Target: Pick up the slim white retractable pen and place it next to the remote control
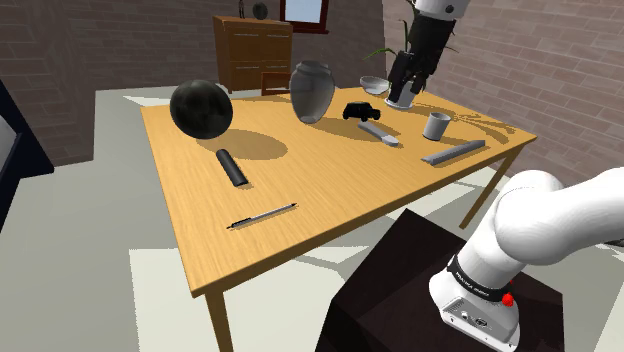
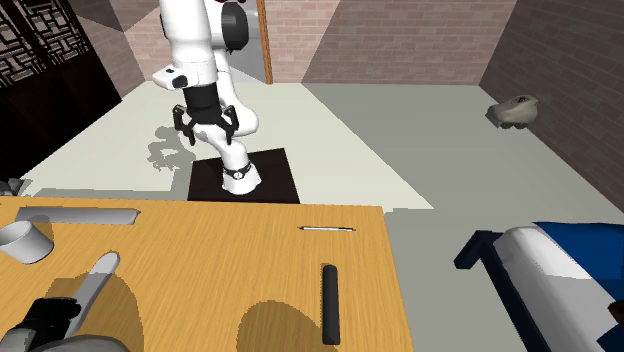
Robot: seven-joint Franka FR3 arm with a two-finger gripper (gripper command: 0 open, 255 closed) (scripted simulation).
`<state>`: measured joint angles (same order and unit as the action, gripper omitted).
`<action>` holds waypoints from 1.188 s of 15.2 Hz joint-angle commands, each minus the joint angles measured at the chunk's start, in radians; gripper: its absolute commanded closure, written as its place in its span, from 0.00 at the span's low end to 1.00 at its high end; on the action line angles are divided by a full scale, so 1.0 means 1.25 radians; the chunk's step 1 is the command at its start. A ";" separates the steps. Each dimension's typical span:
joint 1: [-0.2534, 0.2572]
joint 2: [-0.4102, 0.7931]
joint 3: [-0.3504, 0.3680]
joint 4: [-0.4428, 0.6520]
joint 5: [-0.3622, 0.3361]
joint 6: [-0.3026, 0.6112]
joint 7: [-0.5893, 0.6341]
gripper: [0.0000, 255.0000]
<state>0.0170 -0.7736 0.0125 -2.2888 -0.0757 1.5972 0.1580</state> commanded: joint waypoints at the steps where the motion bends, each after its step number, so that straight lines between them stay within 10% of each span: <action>1: 0.000 0.000 0.000 0.000 0.000 0.000 0.000 0.00; 18: 0.181 0.315 0.083 -0.033 -0.073 0.364 -0.313 0.00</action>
<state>0.2314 -0.4080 0.1084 -2.3320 -0.1588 2.0235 -0.2096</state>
